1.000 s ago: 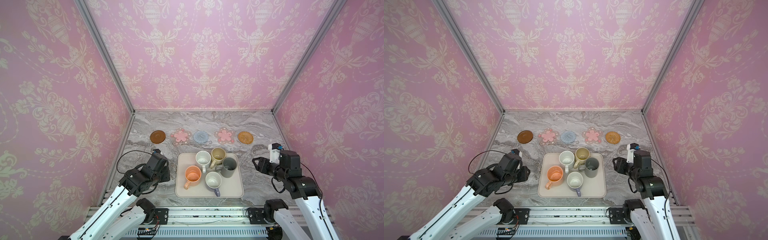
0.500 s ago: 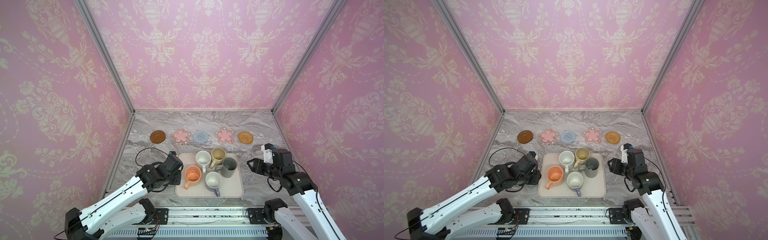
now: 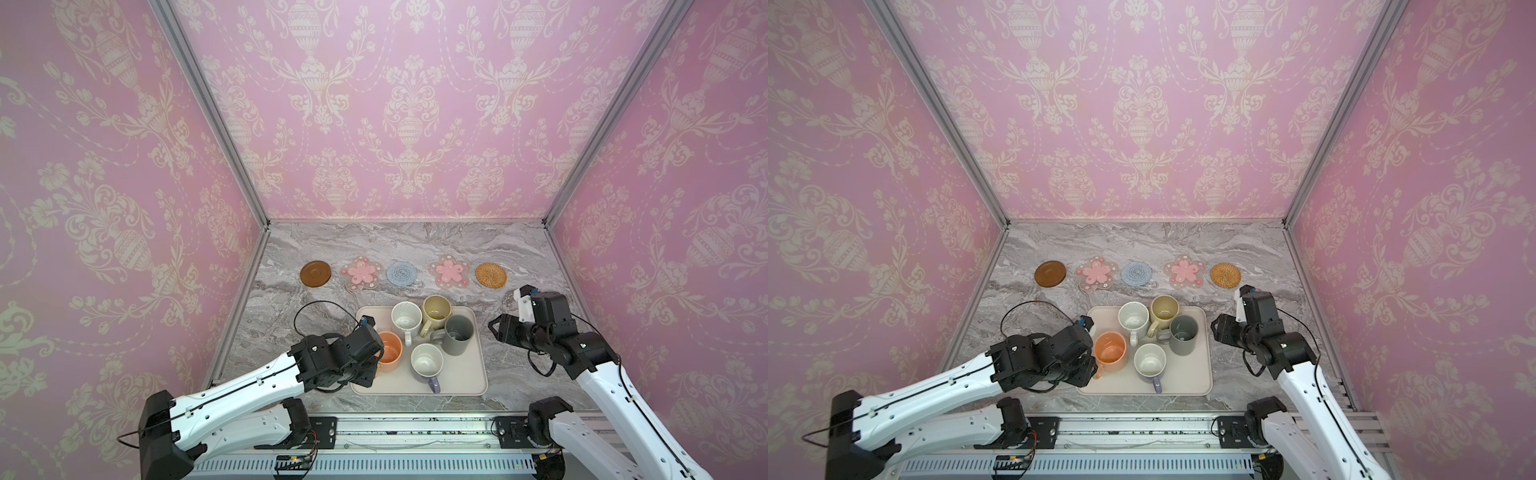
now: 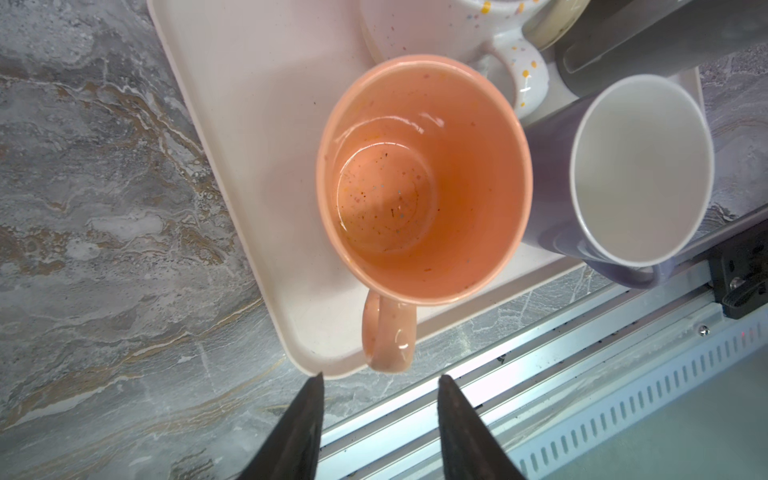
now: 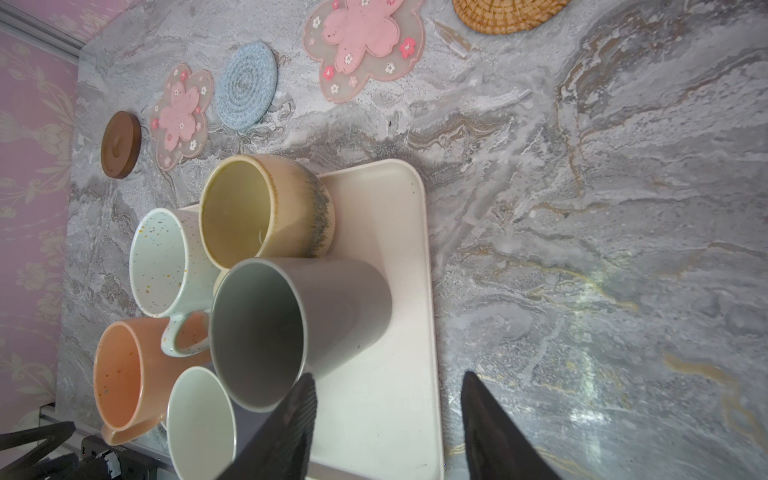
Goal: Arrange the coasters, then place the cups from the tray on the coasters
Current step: 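Close the left gripper on the peach mug rim and lift it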
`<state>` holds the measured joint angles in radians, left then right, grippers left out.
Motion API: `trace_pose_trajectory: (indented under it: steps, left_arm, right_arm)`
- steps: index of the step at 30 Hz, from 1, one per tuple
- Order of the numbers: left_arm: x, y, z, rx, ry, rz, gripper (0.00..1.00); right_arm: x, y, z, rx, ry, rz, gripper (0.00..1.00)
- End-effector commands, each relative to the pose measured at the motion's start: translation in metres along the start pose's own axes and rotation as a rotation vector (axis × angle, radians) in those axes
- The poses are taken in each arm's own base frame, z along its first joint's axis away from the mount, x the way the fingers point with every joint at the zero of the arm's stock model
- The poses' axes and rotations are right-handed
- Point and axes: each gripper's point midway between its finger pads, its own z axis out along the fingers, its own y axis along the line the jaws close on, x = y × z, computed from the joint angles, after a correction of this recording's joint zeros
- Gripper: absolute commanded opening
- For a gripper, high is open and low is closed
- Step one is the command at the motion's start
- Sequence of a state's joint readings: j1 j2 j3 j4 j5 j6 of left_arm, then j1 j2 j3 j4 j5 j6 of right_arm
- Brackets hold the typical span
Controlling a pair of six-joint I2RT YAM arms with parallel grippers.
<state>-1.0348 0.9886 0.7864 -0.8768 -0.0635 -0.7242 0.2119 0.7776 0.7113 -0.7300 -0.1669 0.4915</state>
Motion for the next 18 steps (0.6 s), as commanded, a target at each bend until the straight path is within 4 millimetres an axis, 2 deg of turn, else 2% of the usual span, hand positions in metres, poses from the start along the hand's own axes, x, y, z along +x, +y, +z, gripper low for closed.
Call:
trace_pose_trajectory:
  steps: [1,5,11,15,18]
  left_arm:
    - [0.002,-0.010,0.013,0.023,0.007,0.001,0.48]
    - [0.006,-0.010,0.024,-0.022,0.042,0.031,0.47]
    - [0.004,-0.008,0.030,-0.051,0.032,0.037,0.47]
    - [0.003,-0.003,0.035,-0.074,0.014,0.021,0.41]
    - [0.003,-0.002,0.040,-0.075,0.006,0.014,0.41]
  right_arm:
    - [-0.008,0.006,-0.001,-0.015,-0.026,0.010,0.58]
    - [-0.007,0.005,0.000,-0.011,-0.024,0.006,0.58]
    - [-0.007,0.005,0.002,-0.015,-0.024,0.008,0.58]
    - [-0.005,0.006,0.004,-0.029,-0.022,0.017,0.58]
    - [-0.005,0.007,0.005,-0.036,-0.020,0.024,0.58]
